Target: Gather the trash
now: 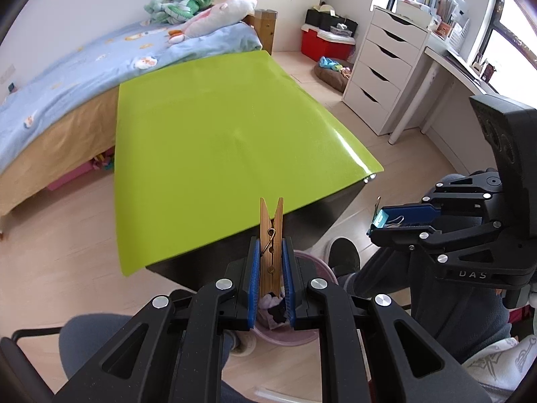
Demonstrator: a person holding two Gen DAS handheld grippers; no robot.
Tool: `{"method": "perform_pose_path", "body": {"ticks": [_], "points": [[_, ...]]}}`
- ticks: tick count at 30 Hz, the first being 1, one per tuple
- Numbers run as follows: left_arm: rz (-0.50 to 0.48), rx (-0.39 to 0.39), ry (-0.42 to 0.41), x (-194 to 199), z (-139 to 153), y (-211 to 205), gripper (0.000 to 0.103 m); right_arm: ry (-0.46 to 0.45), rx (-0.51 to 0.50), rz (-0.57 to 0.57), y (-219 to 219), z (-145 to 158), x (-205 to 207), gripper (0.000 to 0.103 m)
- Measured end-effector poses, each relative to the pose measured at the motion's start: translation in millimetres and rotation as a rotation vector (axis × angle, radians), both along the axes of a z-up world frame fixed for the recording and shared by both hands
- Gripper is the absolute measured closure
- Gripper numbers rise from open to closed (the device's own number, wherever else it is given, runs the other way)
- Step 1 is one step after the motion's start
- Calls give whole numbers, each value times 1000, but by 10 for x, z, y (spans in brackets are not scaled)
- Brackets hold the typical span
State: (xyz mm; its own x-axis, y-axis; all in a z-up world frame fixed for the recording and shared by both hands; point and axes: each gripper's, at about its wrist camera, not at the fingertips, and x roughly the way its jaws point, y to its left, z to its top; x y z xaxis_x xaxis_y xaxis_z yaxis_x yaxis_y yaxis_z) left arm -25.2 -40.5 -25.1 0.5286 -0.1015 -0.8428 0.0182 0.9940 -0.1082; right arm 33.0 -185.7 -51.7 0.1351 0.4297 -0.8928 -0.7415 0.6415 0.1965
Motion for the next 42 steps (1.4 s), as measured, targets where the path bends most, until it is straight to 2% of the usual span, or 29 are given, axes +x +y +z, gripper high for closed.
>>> {"method": "perform_pose_path", "body": {"ticks": [6, 7, 8, 9, 10, 13, 20, 22, 23, 24, 26, 27, 28, 33, 42], "points": [[0, -9, 11, -115, -25, -27, 90, 26, 12, 21, 18, -58, -95, 78], [-2, -11, 11, -126, -24, -34, 90, 28, 18, 23, 24, -49, -96, 75], [-5, -11, 10, -132, -22, -42, 90, 26, 18, 20, 17, -45, -99, 55], [-8, -13, 11, -135, -24, -47, 90, 21, 22, 13, 6, -31, -93, 41], [-12, -13, 11, -136, -24, -59, 90, 18, 28, 5, -8, -19, -94, 23], [-29, -17, 14, -130, -27, -98, 90, 14, 40, -32, -73, 29, -58, 10], [-82, -36, 28, -103, -52, -223, 90, -9, 41, -126, -282, 136, 38, 7], [-91, -44, 31, -89, -58, -250, 86, -17, 47, -142, -341, 172, 47, 7], [-95, -49, 34, -84, -64, -262, 78, -18, 51, -148, -364, 181, 63, 6], [-97, -49, 35, -79, -69, -274, 56, -20, 57, -155, -388, 200, 69, 6], [-95, -57, 29, -72, -72, -282, 31, -23, 64, -161, -431, 218, 81, 6], [-88, -62, 28, -67, -75, -273, 21, -23, 67, -163, -435, 223, 85, 5], [-82, -59, 26, -65, -77, -268, 17, -25, 70, -165, -442, 231, 88, 5], [-53, -43, 19, -52, -53, -231, 8, -28, 90, -175, -462, 261, 112, 3], [3, -49, -11, -53, 45, -70, 8, -58, 93, -197, -427, 340, 113, 3]]}}
